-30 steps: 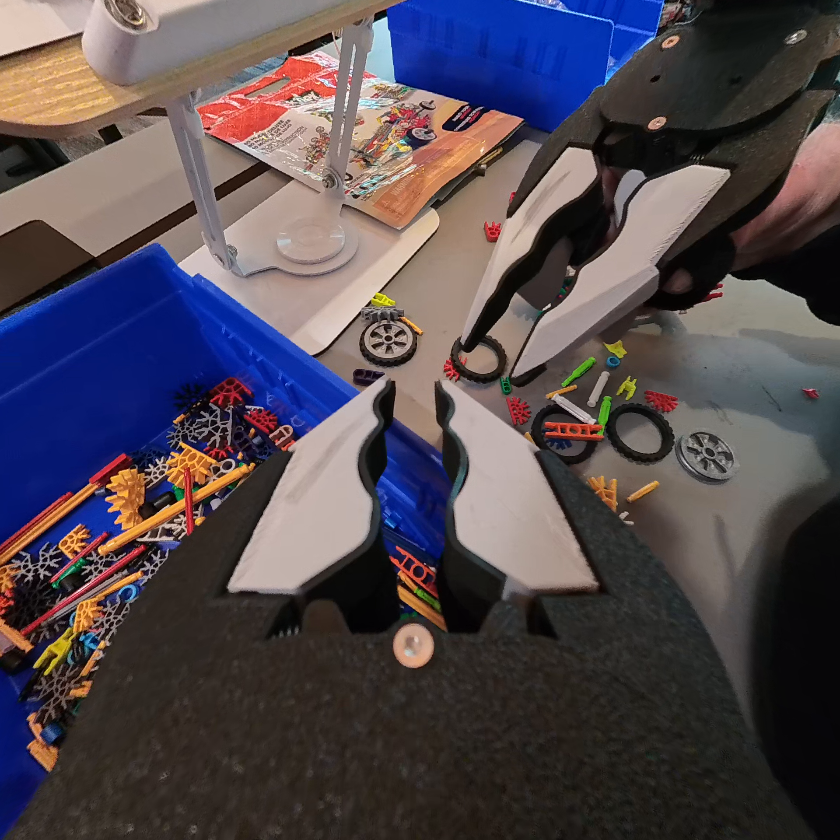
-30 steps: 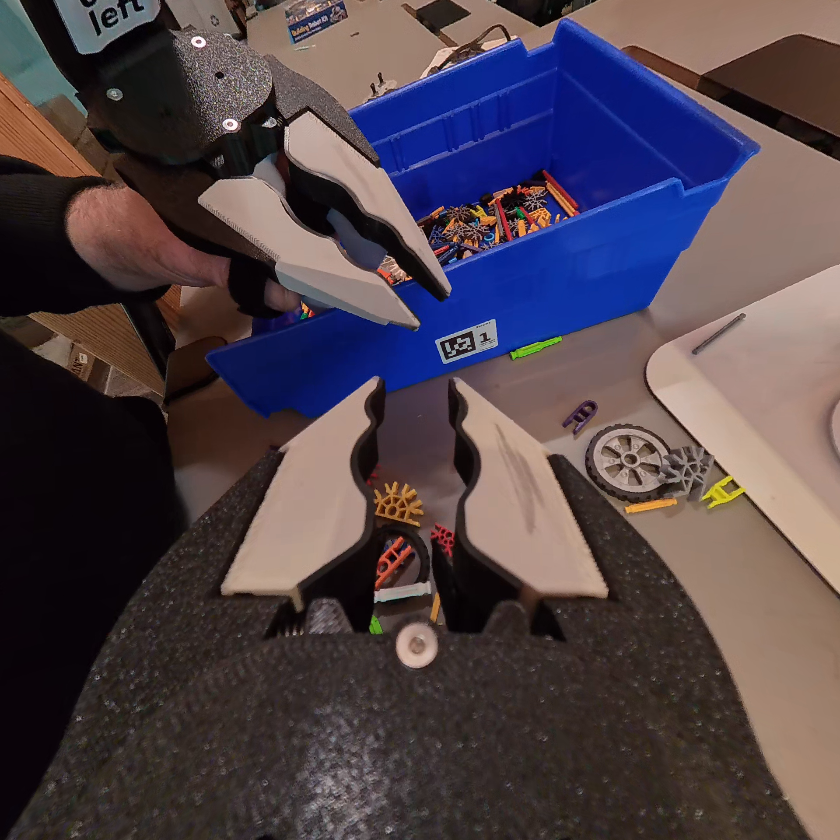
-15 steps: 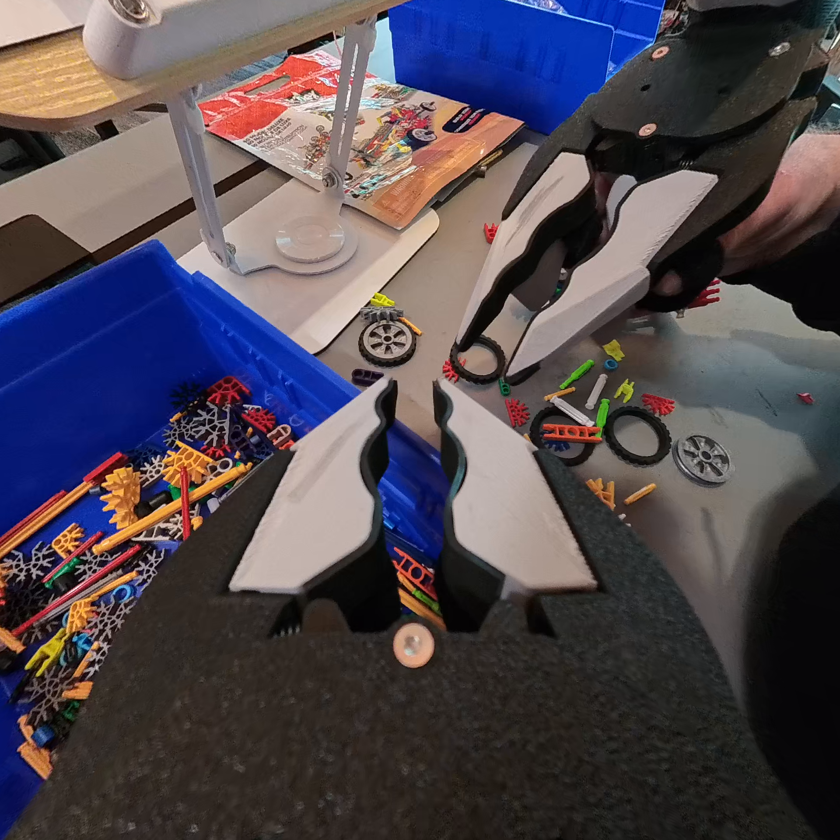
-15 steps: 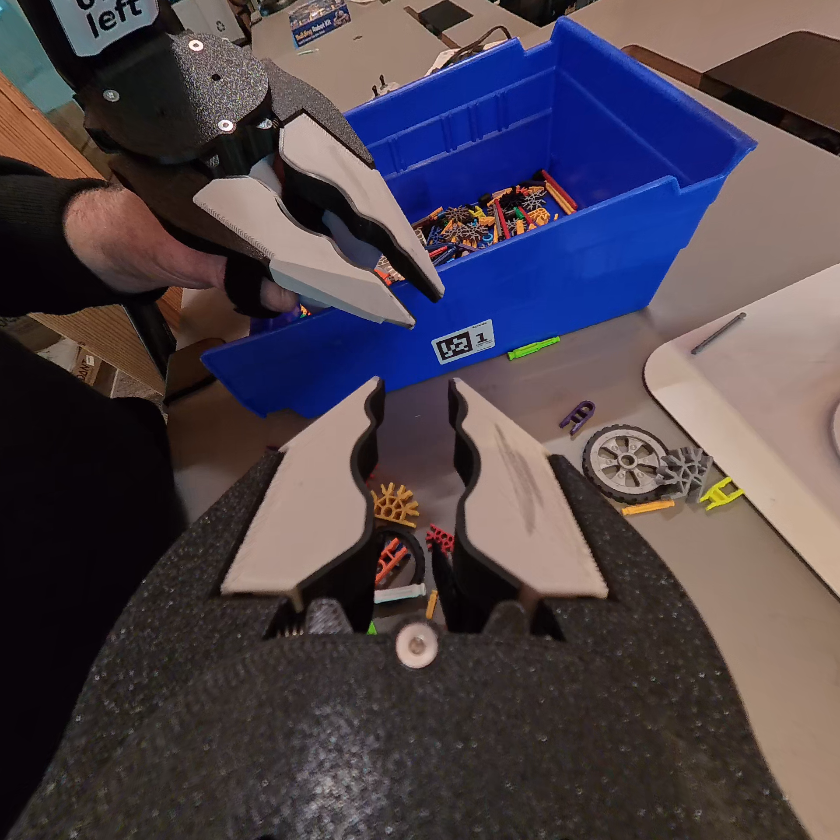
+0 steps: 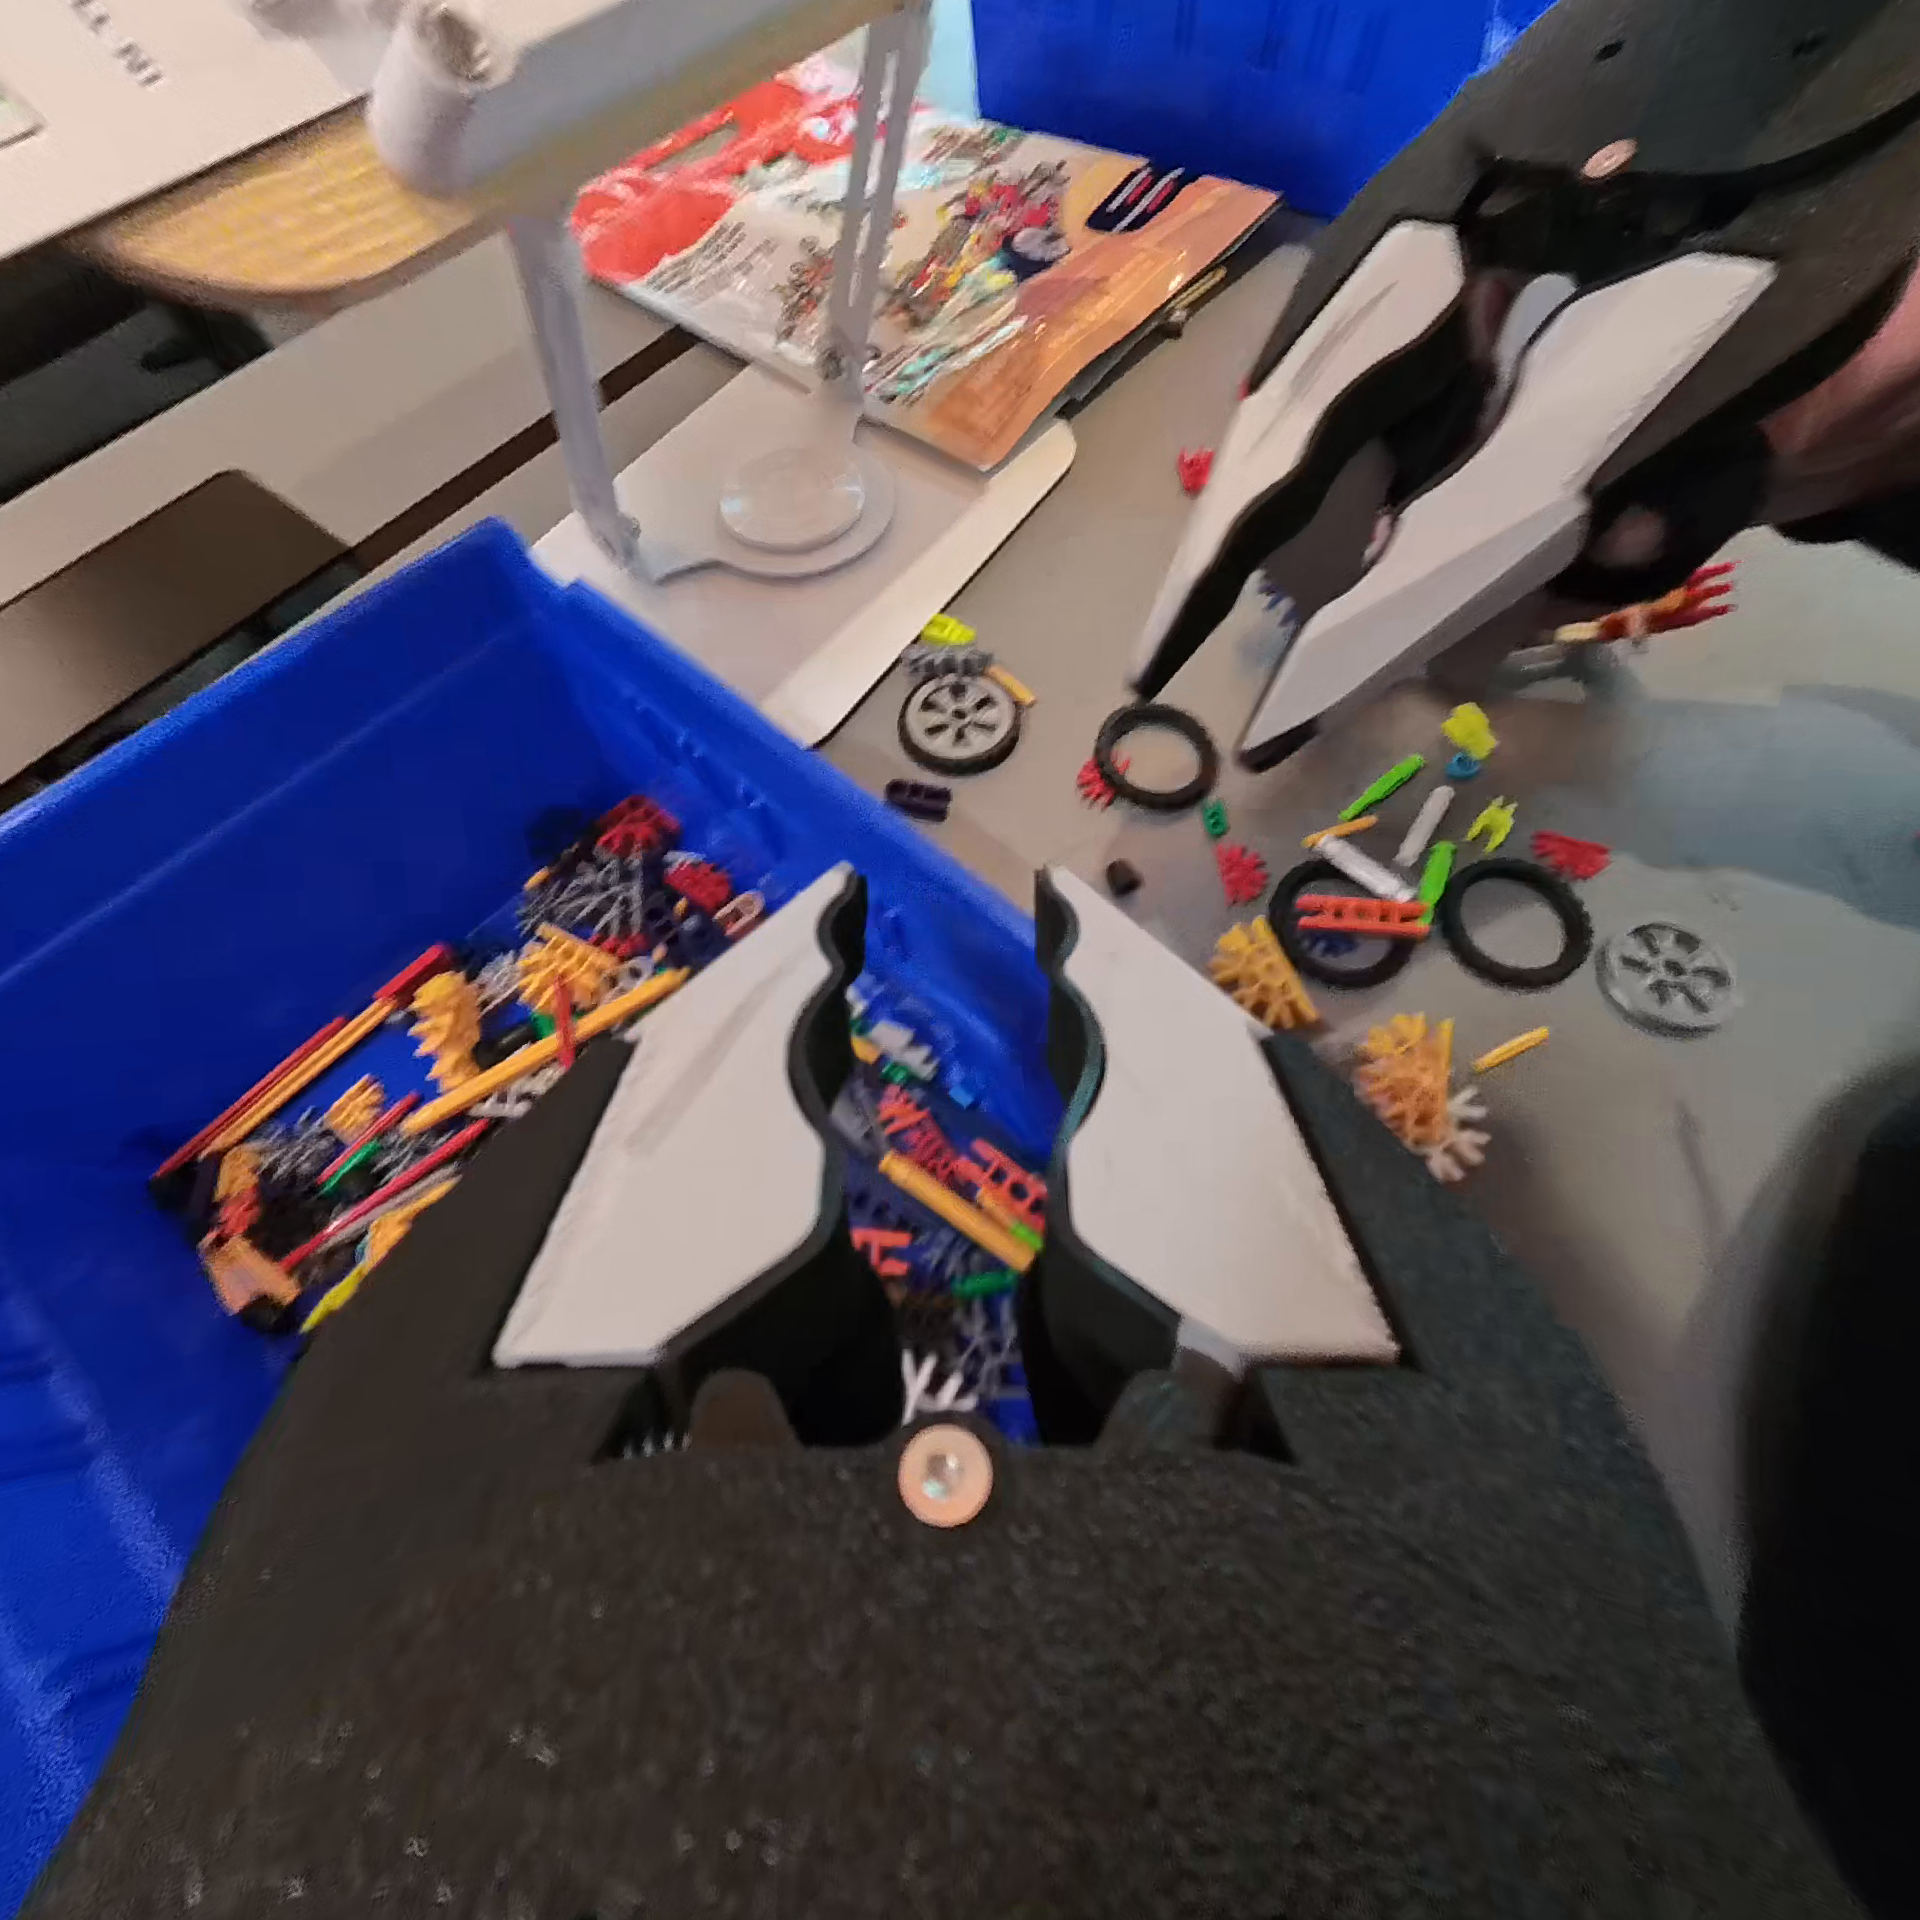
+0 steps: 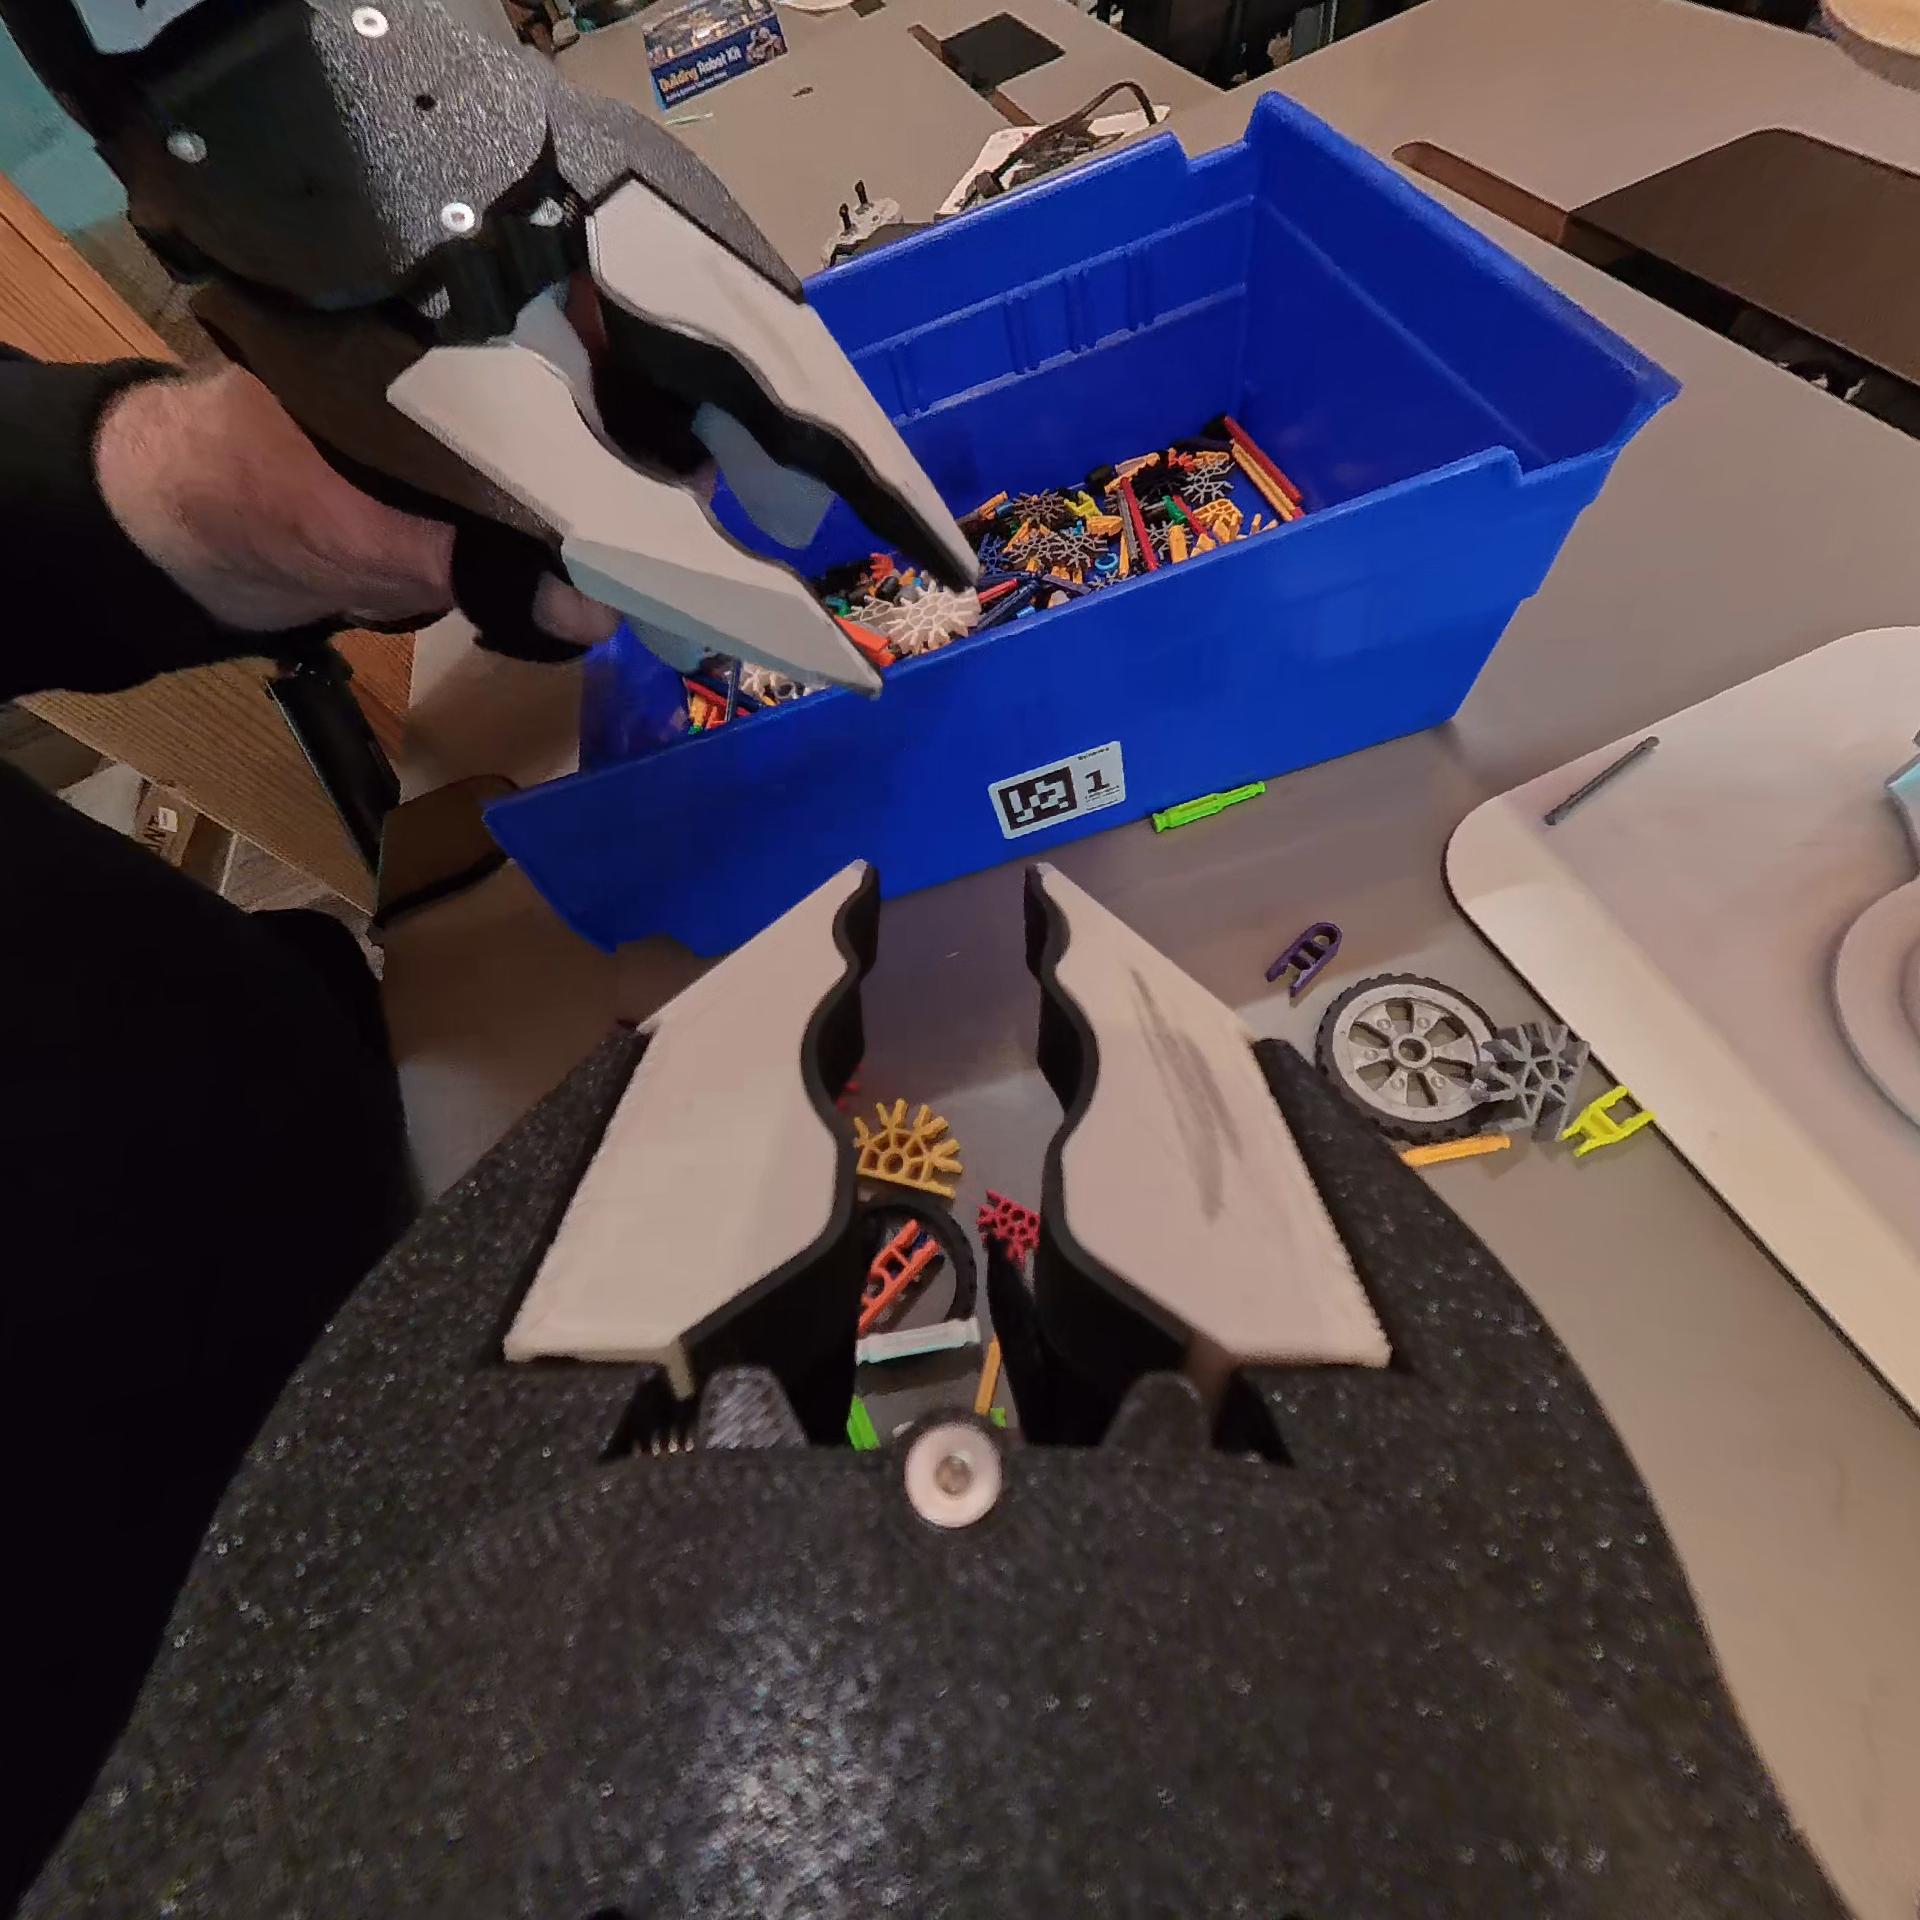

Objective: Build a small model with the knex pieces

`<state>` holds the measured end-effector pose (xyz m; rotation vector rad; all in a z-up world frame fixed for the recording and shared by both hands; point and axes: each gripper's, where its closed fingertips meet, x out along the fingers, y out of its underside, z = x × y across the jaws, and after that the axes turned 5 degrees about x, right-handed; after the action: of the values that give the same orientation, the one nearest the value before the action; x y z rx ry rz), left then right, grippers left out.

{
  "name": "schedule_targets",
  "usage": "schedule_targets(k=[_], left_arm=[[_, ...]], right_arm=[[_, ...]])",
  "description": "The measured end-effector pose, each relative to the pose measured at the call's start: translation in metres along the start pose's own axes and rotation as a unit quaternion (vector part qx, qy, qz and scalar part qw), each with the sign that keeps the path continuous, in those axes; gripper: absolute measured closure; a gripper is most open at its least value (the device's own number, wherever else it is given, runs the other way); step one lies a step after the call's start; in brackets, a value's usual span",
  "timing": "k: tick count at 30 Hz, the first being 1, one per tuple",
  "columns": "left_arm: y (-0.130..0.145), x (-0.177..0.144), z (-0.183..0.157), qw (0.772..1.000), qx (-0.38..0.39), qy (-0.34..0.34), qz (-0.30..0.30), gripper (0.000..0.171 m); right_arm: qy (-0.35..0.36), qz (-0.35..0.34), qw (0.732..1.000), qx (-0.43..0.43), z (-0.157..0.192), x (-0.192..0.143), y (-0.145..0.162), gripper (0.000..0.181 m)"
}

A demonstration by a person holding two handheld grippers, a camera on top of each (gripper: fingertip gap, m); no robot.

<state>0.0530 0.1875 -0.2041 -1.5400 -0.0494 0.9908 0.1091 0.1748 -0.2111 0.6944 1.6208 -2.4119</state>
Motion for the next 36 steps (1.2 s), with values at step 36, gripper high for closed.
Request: schedule_targets(k=[36], left_arm=[[0.122,0.017,0.032,0.961,0.003,0.035,0.274,0.155]], right_arm=[[0.023,0.009,1.0,-0.001,0.024,0.002,0.0,0.154]])
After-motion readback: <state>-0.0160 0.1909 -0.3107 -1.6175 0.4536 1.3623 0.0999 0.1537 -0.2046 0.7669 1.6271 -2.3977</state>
